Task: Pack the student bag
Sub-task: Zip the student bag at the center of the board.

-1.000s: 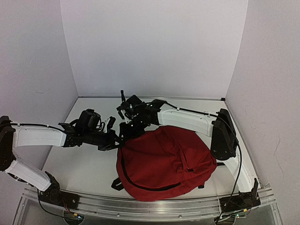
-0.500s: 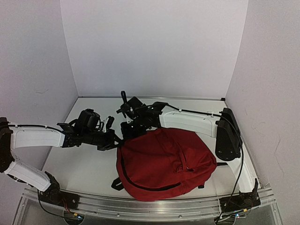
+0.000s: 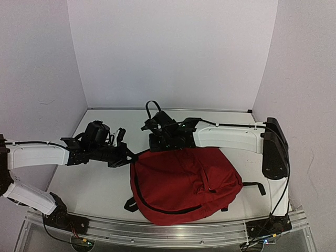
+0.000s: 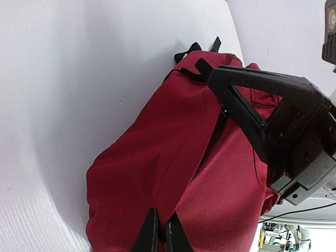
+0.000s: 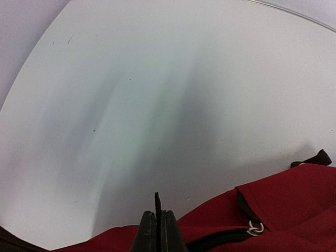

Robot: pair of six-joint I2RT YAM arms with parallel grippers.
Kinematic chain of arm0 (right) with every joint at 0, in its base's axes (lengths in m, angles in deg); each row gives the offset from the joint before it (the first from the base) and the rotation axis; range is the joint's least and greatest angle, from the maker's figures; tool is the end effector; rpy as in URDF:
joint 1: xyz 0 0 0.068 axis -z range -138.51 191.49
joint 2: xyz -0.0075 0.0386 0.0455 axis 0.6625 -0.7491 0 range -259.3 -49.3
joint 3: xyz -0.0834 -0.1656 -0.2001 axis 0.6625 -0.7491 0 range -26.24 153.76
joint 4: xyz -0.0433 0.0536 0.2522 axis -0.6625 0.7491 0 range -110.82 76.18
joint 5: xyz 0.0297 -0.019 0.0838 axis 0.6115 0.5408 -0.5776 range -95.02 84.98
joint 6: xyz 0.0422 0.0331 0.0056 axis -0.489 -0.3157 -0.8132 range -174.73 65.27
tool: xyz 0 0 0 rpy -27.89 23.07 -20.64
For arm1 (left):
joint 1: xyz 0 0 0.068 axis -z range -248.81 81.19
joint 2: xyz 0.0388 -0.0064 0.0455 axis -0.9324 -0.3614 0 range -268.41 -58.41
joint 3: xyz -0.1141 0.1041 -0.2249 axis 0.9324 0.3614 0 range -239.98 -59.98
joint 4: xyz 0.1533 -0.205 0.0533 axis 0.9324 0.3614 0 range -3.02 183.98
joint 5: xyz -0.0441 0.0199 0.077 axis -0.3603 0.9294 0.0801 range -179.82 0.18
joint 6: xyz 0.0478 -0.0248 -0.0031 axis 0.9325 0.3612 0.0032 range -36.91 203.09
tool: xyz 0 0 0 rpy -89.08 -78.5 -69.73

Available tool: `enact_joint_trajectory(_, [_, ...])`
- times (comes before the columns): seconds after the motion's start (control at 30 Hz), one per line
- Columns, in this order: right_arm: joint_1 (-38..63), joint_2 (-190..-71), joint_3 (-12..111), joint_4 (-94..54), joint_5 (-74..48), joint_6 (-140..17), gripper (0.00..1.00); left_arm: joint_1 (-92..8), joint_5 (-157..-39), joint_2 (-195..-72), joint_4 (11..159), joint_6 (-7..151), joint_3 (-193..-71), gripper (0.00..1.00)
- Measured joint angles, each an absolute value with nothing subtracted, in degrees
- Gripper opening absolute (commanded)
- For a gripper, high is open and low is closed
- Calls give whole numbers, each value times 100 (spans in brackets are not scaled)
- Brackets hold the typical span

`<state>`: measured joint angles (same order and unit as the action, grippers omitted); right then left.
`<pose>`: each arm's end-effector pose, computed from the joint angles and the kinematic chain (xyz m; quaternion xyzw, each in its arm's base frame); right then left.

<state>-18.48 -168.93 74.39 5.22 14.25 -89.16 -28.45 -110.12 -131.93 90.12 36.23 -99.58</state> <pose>0.2493 0.4077 0.2438 -0.1390 0.9026 0.1715 0.3696 0.1959 -0.1827 0.2151 0.0285 0.8842 -0.4168 0.2088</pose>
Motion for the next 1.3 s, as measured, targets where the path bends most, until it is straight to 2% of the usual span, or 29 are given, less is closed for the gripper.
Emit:
enact_joint_trajectory(0.27, [-1829, -16711, 7157, 543, 2210, -8927, 0, -3006, -11066, -13193, 9056, 3612, -9969, 0])
enact_joint_trajectory(0.6, [-1570, -16578, 6907, 313, 2236, -8941, 0, -3223, -11109, -13529, 9234, 3773, -10432, 0])
enact_joint_trajectory(0.83, [-1136, -16559, 6885, 251, 1864, -8925, 0, -3388, -11239, -14211, 9294, 4131, -11064, 0])
enact_joint_trajectory(1.1, [-385, -16563, 7057, 273, 1148, -8802, 0, -3779, -11887, -15657, 9292, 4849, -12499, 0])
enact_joint_trajectory(1.3, [-73, -16645, 7077, 173, 625, -8762, 0, -3982, -12307, -16061, 9289, 5121, -12855, 0])
